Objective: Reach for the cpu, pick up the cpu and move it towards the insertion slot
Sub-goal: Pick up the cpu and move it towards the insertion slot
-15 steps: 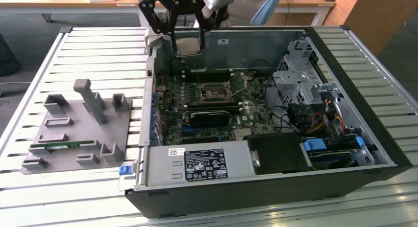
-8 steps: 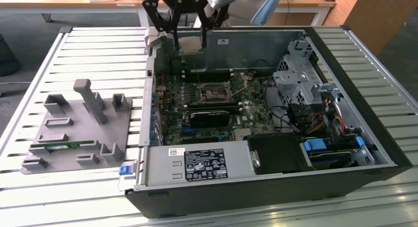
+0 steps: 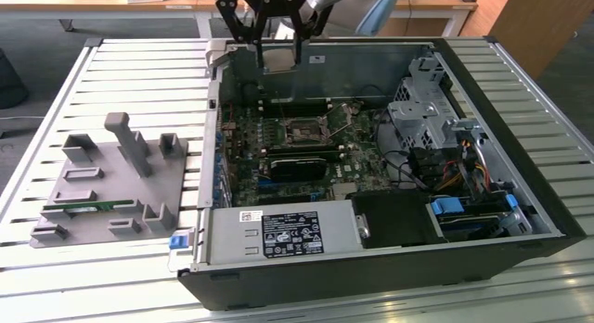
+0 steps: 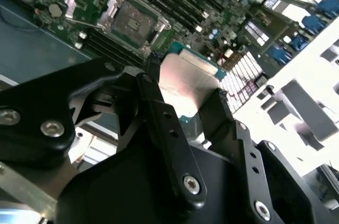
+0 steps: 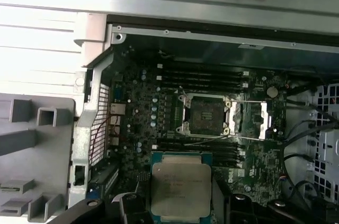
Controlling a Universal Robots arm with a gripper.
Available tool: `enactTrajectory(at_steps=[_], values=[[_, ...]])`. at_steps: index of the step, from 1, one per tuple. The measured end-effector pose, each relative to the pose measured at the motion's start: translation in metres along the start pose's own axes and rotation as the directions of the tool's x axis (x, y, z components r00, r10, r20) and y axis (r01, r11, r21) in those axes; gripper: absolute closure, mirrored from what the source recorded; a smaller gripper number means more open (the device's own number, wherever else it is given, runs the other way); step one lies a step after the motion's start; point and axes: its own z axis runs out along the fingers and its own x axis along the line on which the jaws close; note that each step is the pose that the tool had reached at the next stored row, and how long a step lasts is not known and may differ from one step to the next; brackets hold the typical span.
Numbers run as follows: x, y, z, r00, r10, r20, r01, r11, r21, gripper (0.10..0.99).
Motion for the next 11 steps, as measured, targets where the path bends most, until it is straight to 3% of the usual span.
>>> enactTrajectory(at_steps=[4,11], values=[[-0.0122,0.0065,0.0038,1.0,0.0,0.0001,0.0,1.0,0.0,0.545],[-0.0375,0.0102,0.0091,1.0,0.0,-0.0006,0.0,1.0,0.0,0.545]])
